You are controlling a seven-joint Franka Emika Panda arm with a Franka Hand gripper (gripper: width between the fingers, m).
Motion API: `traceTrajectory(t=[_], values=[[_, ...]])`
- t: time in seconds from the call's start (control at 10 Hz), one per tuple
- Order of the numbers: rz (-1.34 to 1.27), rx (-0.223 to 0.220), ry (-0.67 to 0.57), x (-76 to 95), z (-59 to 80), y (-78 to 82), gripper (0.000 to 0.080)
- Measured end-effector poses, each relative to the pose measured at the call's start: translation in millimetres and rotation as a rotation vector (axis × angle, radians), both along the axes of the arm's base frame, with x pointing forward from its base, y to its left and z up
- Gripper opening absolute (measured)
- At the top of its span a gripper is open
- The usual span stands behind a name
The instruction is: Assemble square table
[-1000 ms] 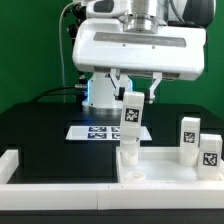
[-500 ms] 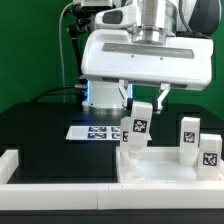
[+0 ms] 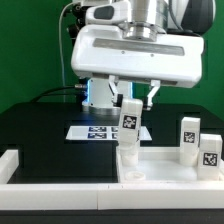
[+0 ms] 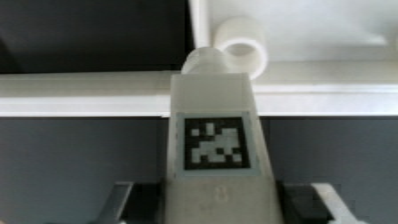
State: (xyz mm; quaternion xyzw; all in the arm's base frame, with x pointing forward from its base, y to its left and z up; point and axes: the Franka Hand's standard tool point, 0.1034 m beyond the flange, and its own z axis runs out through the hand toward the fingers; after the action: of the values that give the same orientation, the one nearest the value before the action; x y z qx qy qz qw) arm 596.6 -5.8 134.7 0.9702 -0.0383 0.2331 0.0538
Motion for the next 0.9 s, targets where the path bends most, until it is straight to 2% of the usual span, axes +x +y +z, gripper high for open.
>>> traceTrajectory(t=[0.2,0.4,0.9], values=[[-0.009,0.017,-0.013,5.2,6.5,-3.9,0.0291],[-0.011,0.020,-0.012,6.5,4.9,-4.0,0.0291],[-0.007,0.023,0.010,4.3,-15.9,15.0,0.0291]])
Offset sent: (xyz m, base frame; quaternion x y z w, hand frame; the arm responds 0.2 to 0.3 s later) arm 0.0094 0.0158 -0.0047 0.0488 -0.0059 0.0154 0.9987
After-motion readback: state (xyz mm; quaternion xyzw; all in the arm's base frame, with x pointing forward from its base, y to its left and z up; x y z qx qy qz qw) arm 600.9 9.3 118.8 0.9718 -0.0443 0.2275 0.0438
